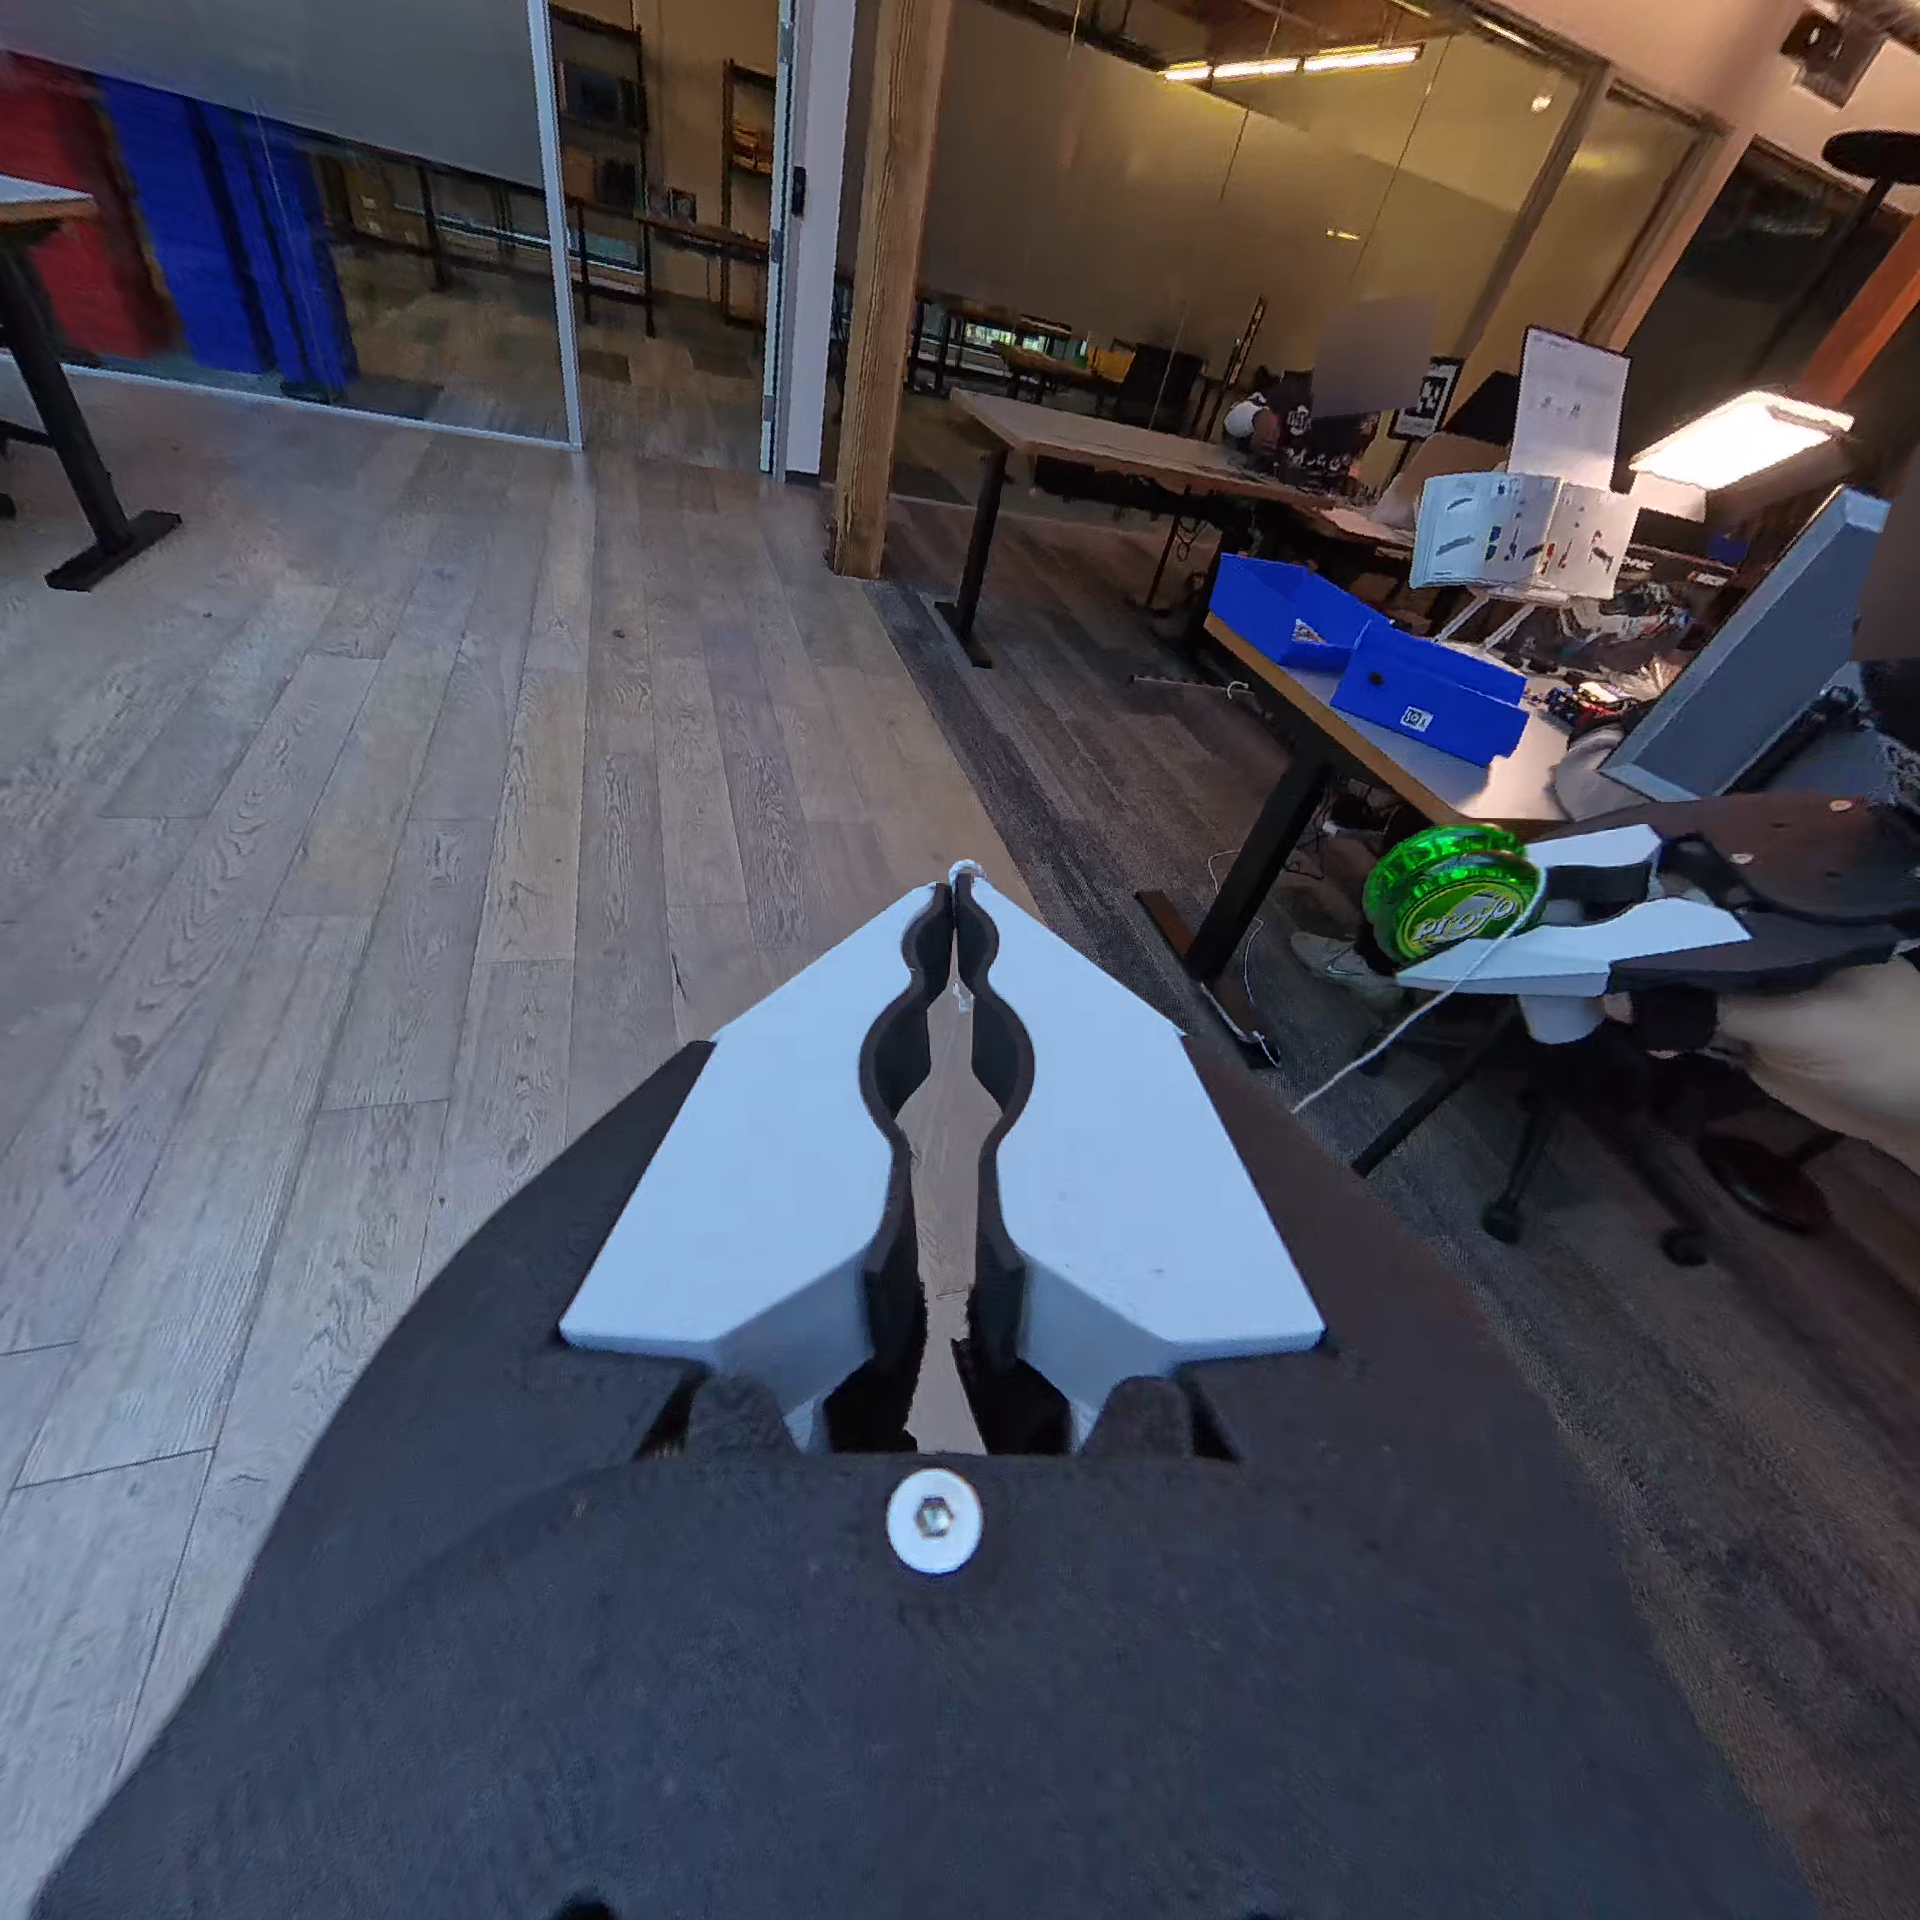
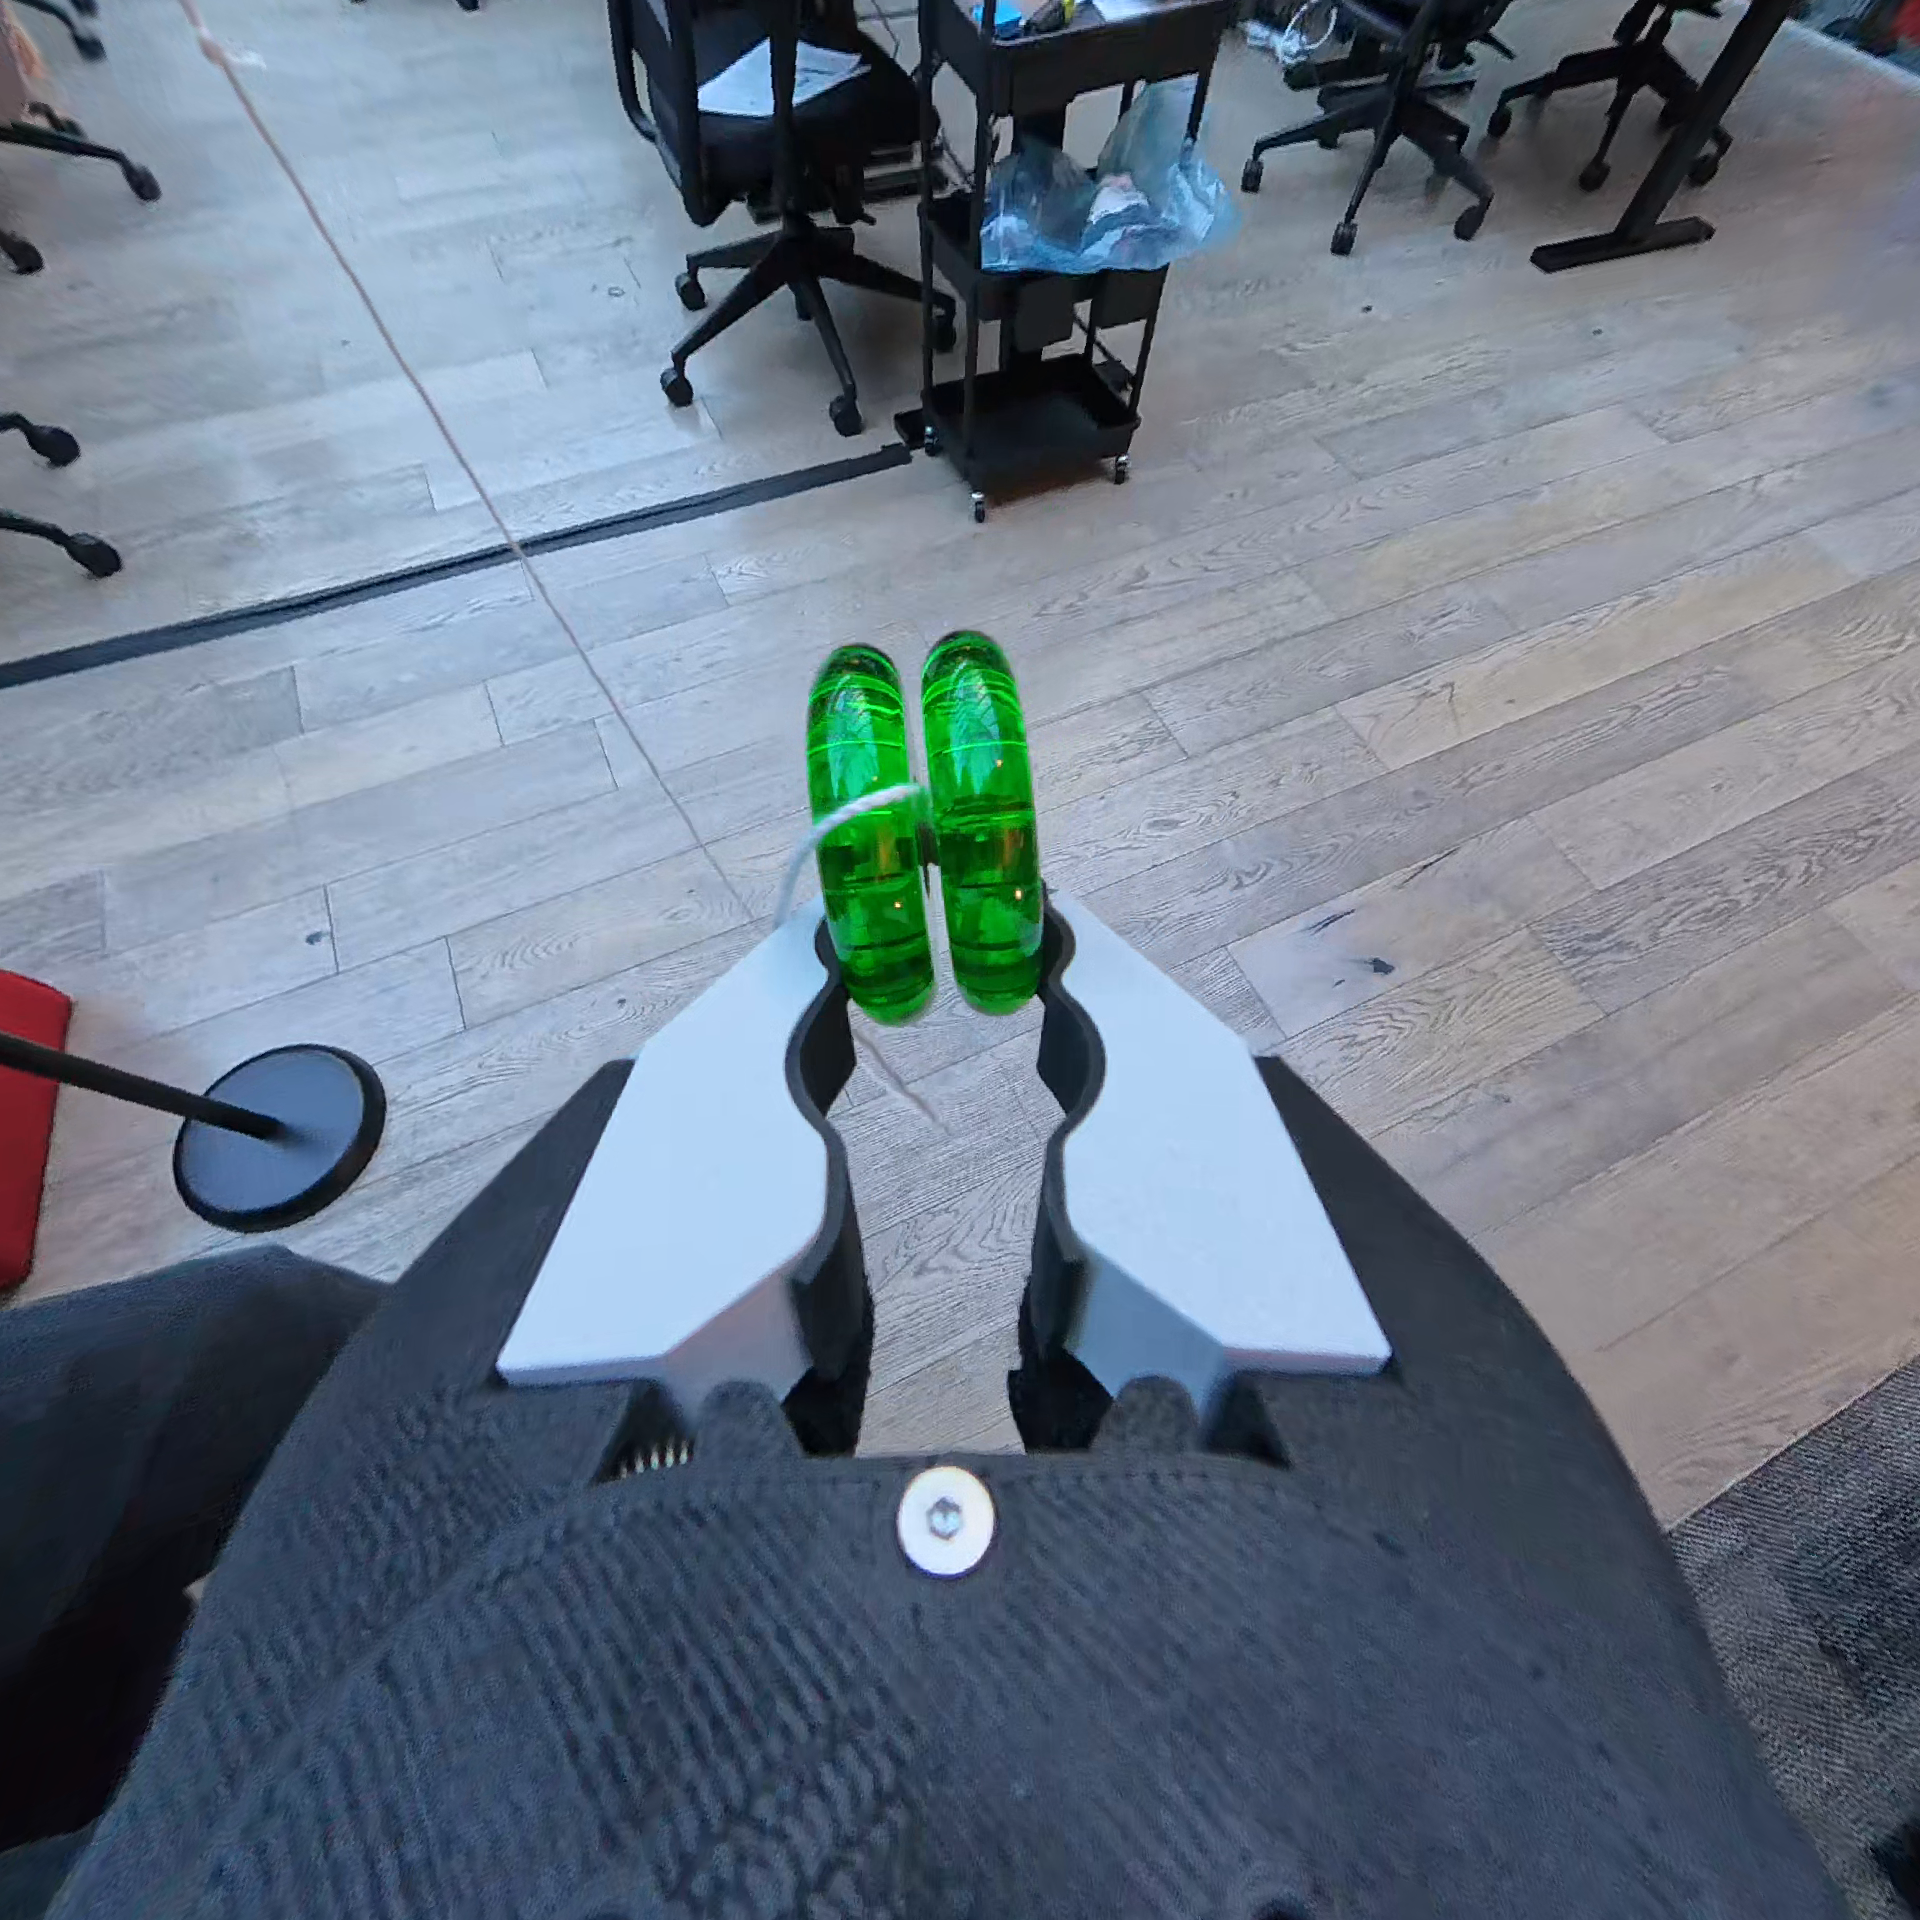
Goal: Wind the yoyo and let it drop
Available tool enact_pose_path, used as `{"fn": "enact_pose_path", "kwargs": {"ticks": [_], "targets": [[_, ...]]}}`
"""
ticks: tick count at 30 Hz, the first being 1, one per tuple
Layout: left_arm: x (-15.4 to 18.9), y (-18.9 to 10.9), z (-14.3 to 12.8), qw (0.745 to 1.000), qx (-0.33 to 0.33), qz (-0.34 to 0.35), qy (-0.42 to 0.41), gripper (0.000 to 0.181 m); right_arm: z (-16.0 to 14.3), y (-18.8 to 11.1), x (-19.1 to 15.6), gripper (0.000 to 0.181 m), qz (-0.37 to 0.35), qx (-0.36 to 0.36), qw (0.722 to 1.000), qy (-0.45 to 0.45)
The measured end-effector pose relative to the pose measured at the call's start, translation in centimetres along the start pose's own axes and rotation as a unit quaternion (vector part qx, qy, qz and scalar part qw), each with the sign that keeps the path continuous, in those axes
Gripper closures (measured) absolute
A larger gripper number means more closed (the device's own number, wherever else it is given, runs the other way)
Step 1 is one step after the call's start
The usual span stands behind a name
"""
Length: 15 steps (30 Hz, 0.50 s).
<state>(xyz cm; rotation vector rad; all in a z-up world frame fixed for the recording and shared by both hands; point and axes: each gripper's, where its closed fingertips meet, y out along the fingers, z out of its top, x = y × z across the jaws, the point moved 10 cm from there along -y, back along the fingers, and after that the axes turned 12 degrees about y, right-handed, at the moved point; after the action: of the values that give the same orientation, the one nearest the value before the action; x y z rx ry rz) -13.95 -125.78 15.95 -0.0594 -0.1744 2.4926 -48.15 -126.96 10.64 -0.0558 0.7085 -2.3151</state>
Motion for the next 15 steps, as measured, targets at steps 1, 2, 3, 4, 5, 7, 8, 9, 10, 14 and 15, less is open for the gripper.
{"fn": "enact_pose_path", "kwargs": {"ticks": [1, 2, 3, 4, 5, 7, 8, 9, 10, 14, 15], "targets": [[0.6, -0.6, -1.1, 1.0, 0.008, 0.006, 0.002, 0.181, -1.2, 0.7, -0.5, 0.151, 0.007, -0.002, 1.0, -0.003], [1.4, -1.3, -2.2, 1.0, 0.015, 0.011, 0.006, 0.181, -2.3, 1.2, -1.1, 0.151, 0.014, -0.001, 1.0, -0.006], [2.3, -2.0, -3.3, 1.0, 0.021, 0.014, 0.012, 0.181, -3.4, 1.5, -1.7, 0.151, 0.019, 0.001, 1.0, -0.011], [3.2, -2.7, -4.3, 0.999, 0.027, 0.015, 0.02, 0.181, -4.4, 1.8, -2.5, 0.151, 0.024, 0.004, 1.0, -0.018], [4.3, -3.4, -5.2, 0.999, 0.033, 0.013, 0.03, 0.181, -5.4, 1.9, -3.4, 0.151, 0.032, 0.01, 0.999, -0.029], [6.8, -4.9, -6.9, 0.997, 0.052, 0.012, 0.052, 0.181, -7.4, 1.9, -5.3, 0.151, 0.052, 0.03, 0.996, -0.066], [8.3, -5.8, -7.8, 0.996, 0.063, 0.011, 0.063, 0.181, -8.5, 1.9, -6.3, 0.151, 0.059, 0.039, 0.994, -0.087], [9.9, -6.7, -8.7, 0.995, 0.071, 0.013, 0.075, 0.181, -9.8, 1.9, -7.3, 0.151, 0.072, 0.046, 0.99, -0.109], [11.6, -7.7, -9.6, 0.993, 0.075, 0.018, 0.088, 0.181, -11.1, 1.8, -8.4, 0.151, 0.086, 0.05, 0.987, -0.125], [18.1, -12.0, -14.0, 0.994, 0.055, 0.034, 0.086, 0.181, -17.4, -0.8, -12.8, 0.151, 0.164, 0.024, 0.98, -0.106], [19.6, -13.0, -15.3, 0.996, 0.047, 0.028, 0.068, 0.181, -18.9, -2.0, -13.9, 0.151, 0.193, 0.008, 0.977, -0.087]]}}
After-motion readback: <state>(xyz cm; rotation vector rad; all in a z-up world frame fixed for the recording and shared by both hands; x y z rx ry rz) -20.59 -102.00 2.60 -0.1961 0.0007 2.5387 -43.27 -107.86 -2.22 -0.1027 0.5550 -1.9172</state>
